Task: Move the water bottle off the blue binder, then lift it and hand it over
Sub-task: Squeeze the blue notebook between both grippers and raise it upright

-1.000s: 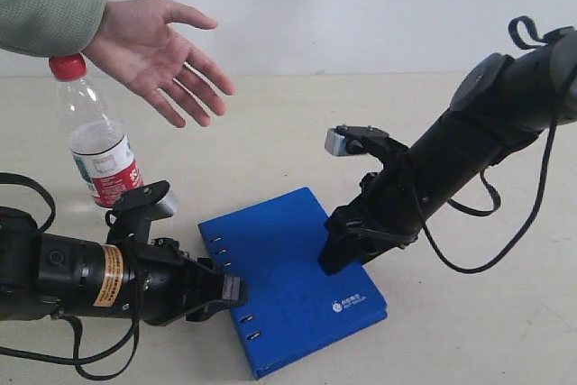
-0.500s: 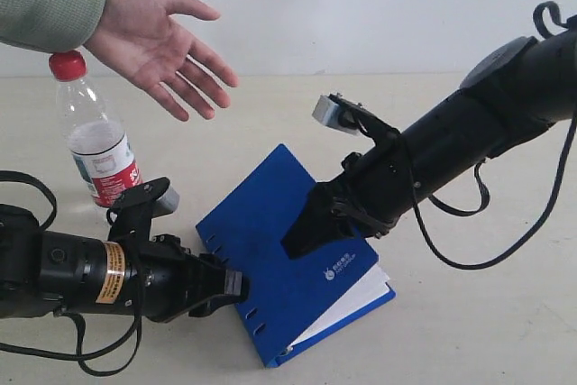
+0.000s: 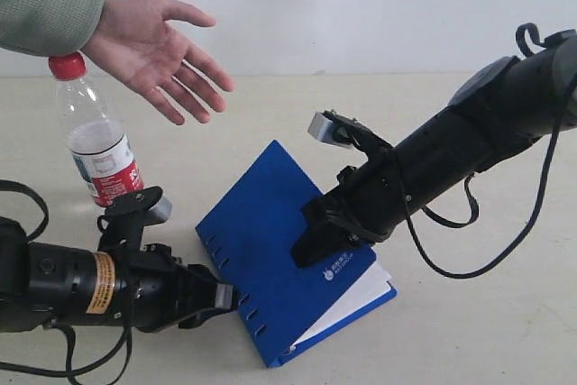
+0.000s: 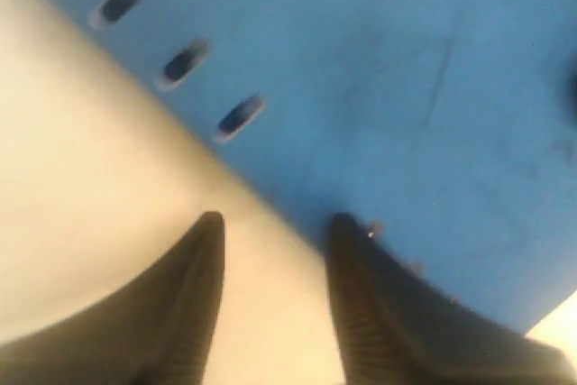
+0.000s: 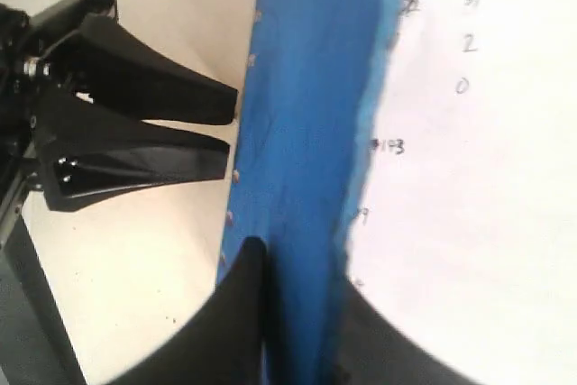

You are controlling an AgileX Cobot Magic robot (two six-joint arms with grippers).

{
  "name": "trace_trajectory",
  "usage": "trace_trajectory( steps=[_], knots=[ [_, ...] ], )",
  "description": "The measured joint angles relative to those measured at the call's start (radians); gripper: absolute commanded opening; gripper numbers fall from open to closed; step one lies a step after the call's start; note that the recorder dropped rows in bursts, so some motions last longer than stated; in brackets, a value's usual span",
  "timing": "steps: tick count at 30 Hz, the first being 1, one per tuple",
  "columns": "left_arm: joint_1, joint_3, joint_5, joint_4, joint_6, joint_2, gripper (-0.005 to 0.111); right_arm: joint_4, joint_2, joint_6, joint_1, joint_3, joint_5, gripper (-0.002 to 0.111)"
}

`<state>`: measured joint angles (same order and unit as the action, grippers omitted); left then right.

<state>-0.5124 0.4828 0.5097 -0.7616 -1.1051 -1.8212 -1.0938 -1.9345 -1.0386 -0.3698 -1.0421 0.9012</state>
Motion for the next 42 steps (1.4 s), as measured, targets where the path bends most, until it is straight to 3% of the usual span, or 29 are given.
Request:
trace_trajectory(
  steps=[4,8,10,18,27,35,42],
  knots=[
    [0.014,-0.121,0.191,0.233,0.250,0.047,0.039,-0.028,0.002,-0.036,0.000,0.000,0.003,0.000],
    [0.014,-0.217,0.387,0.445,0.348,0.064,0.058,-0.070,0.004,-0.086,0.002,0.000,0.007,0.000],
    [0.016,-0.218,0.412,0.472,0.339,0.046,0.065,-0.094,0.016,-0.104,0.002,0.002,0.007,0.000],
    [0.018,-0.171,0.667,0.445,0.170,-0.097,0.062,-0.150,0.092,-0.130,0.004,0.005,0.041,0.000],
    [0.018,-0.144,0.731,0.492,0.114,-0.195,0.062,-0.170,0.133,-0.137,0.010,0.006,0.039,0.000],
    [0.030,-0.014,0.672,0.343,0.107,-0.164,0.062,-0.196,0.143,-0.151,0.032,0.006,0.040,0.000],
    [0.035,-0.013,0.726,0.337,0.157,-0.135,0.062,-0.204,0.227,-0.185,0.041,0.016,0.047,0.000]
  ],
)
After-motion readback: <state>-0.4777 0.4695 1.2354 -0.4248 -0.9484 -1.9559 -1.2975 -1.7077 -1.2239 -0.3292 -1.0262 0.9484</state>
